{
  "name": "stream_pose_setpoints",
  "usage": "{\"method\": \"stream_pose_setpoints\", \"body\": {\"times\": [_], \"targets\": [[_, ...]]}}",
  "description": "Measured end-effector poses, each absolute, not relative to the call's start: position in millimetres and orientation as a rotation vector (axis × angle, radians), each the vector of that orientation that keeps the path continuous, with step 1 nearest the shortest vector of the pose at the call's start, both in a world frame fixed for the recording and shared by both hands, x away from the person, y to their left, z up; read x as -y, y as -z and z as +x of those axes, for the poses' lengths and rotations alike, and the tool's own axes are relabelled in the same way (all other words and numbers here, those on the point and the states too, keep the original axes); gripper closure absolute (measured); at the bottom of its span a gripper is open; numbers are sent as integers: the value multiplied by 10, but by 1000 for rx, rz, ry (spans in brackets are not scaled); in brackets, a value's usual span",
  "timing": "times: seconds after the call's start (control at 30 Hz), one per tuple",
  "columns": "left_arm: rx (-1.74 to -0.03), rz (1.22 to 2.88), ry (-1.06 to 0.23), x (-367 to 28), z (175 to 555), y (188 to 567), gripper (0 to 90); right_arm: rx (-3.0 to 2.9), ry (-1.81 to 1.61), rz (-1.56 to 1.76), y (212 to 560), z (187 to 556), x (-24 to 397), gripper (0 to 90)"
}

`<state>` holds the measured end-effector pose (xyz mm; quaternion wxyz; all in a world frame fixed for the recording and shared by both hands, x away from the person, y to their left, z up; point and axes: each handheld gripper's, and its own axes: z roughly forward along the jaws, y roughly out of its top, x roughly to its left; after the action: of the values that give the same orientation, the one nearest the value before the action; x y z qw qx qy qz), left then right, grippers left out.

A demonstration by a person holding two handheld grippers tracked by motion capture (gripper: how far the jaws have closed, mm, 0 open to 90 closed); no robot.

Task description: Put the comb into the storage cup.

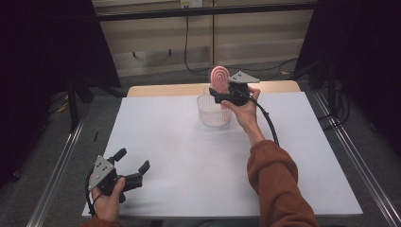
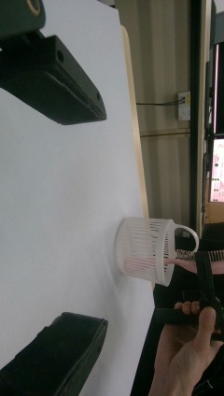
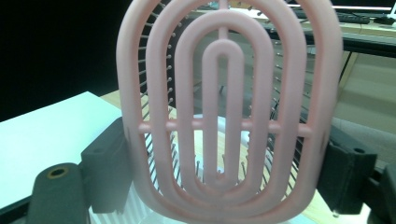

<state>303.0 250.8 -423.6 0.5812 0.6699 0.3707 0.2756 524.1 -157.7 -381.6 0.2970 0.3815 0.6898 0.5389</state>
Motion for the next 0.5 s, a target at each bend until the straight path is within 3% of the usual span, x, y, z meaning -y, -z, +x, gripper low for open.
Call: {"method": "stream_pose_setpoints", "body": {"times": [0.5], "targets": [[-862, 1565, -646, -2503, 3029, 4235, 26, -1822, -1483, 1020, 3831, 5240, 1466, 157]]}}
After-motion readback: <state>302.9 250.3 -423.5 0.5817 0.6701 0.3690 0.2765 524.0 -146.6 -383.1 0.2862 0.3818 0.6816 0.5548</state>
